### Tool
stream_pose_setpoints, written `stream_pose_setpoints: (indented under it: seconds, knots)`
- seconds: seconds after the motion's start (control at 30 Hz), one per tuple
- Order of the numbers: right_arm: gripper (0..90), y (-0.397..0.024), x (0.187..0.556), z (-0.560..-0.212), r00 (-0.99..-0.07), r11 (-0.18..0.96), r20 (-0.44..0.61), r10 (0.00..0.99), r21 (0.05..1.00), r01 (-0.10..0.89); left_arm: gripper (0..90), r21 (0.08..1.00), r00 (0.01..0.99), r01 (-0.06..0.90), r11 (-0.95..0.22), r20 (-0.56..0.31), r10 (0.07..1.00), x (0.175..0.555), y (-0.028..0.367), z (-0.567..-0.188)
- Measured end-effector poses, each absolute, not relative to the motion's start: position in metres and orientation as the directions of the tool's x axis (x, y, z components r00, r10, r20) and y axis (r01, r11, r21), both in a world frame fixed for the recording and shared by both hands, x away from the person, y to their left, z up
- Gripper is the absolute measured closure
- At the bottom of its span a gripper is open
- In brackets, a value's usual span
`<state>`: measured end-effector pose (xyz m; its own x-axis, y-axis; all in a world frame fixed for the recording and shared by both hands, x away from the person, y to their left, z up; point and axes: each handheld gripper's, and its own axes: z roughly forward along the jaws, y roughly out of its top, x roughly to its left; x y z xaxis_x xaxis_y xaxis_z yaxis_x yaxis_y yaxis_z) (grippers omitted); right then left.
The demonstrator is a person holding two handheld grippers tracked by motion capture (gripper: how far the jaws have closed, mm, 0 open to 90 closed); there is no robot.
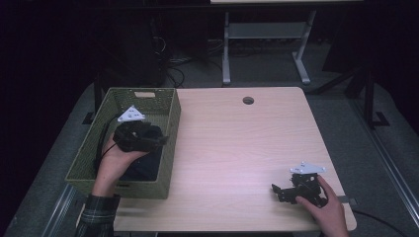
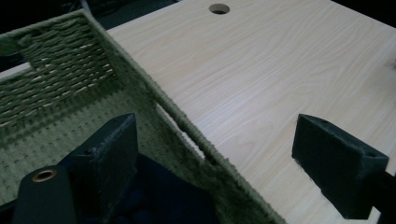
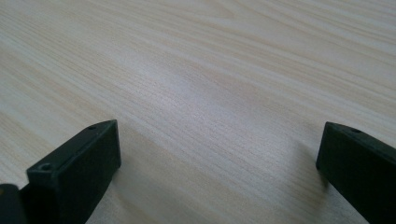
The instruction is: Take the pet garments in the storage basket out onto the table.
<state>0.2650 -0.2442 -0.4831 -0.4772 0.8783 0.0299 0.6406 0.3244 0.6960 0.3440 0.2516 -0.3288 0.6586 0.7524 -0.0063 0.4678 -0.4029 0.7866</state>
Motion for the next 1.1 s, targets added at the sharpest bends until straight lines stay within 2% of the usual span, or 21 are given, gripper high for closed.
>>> stream_pose_setpoints:
  seconds: [0.37, 0.8, 1.1]
  knots:
    - [0.0, -0.244, 0.265, -0.483, -0.478, 0.325, 0.029, 0.878, 0.696, 0.64, 14.1, 0.781, 0.617, 0.489, -0.39, 0.006, 0.787, 0.346, 0.276, -0.332]
    - [0.0, -0.244, 0.265, -0.483, -0.478, 0.325, 0.03, 0.878, 0.696, 0.641, 14.1, 0.703, 0.55, 0.581, -0.41, 0.032, 0.834, 0.356, 0.304, -0.354]
    - [0.0, -0.244, 0.265, -0.483, -0.478, 0.326, 0.029, 0.878, 0.696, 0.64, 14.1, 0.658, 0.548, 0.627, -0.417, 0.008, 0.837, 0.364, 0.307, -0.373]
